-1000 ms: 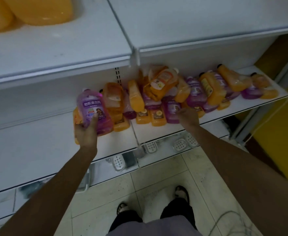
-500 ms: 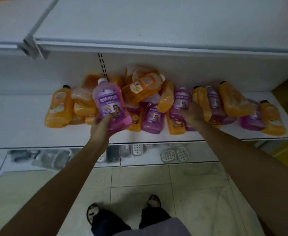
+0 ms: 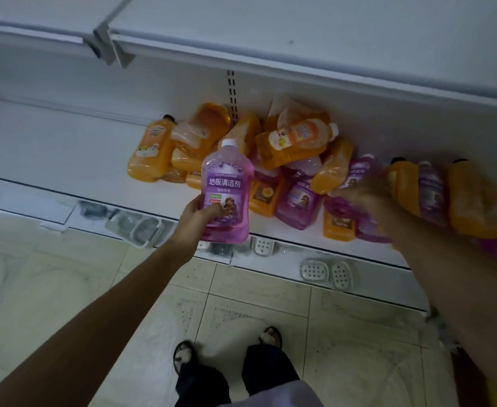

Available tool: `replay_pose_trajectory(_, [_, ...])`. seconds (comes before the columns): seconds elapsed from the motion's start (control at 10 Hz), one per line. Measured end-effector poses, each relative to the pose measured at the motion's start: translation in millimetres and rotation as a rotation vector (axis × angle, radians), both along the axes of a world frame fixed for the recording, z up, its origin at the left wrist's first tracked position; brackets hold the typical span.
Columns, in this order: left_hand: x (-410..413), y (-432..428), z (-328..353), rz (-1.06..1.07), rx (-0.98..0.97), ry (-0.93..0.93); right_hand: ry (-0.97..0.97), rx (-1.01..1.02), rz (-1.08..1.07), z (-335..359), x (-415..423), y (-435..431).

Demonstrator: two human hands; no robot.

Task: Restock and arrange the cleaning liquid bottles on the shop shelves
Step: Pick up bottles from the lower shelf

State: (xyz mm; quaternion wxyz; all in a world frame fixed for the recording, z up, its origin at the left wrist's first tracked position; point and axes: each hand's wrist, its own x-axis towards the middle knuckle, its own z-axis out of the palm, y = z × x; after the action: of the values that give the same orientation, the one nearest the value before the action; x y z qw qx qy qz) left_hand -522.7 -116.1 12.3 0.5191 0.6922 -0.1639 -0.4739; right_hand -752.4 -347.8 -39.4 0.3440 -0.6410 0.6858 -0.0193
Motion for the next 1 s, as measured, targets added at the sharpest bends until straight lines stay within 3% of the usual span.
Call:
replay_pose_trajectory(0.3, [41, 53, 24, 0.110, -0.092, 0.052, -0.386, 0.190, -0.198, 41, -13, 45])
replay_pose_trajectory(0.4, [58, 75, 30, 0.152, -0.104, 0.027, -0.357, -0.007, -0.321, 31, -18, 62])
replay_pose_trajectory(0.5, [86, 109, 41, 0.209, -0.108, -0.028, -0.446, -0.135, -0.355, 19, -11, 66])
replay_pose_trajectory(0.6, [118, 148, 50, 0.230, -0.122, -0.083, -0.580, -0.222, -0.337, 51, 36, 109])
replay_pose_trajectory(0.7, [147, 189, 59, 0.223, -0.142, -0.193, -0.645, -0.284, -0.130, 84, 100, 167])
replay_pose_trajectory(1.0, [221, 330, 100, 0.378, -0.283, -0.376, -0.822, -0.069, 0.440, 133, 327, 299])
